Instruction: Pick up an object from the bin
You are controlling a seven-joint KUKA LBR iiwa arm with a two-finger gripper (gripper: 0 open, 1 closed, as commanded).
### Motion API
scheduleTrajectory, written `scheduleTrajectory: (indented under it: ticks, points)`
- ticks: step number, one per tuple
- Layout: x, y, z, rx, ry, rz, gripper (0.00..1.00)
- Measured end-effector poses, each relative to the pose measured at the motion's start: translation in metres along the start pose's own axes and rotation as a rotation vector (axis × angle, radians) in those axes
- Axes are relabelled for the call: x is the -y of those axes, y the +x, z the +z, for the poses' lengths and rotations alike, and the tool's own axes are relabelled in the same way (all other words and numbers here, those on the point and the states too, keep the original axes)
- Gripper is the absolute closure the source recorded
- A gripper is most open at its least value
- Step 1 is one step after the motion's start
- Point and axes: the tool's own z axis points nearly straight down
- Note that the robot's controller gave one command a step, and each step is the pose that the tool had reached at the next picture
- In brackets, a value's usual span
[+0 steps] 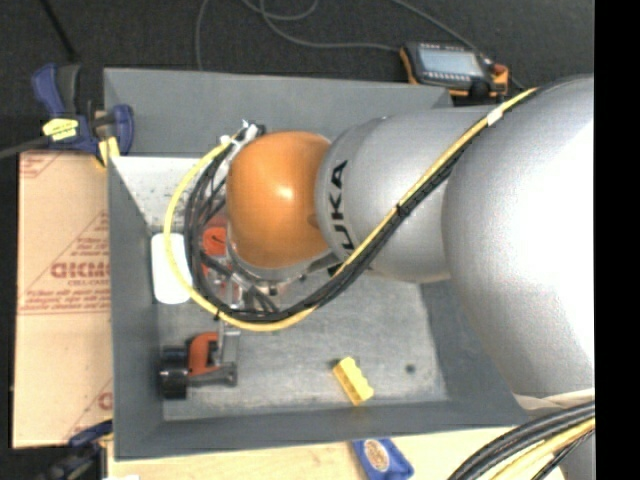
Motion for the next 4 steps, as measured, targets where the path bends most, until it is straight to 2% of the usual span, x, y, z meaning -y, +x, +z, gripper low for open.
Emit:
scheduleTrajectory:
  ticks: [1, 2, 3, 4]
  points:
    - [0.001, -0.002, -0.005, 0.007, -0.002, 0.004, 0.0]
    - [-0.02, 0.008, 0.049, 0.015, 0.001, -0.169, 0.0]
    - [-0.024, 0.014, 0.046, 0.006, -0.001, -0.198, 0.0]
    - [-0.022, 0.015, 0.026, 0.01, 0.001, -0.219, 0.0]
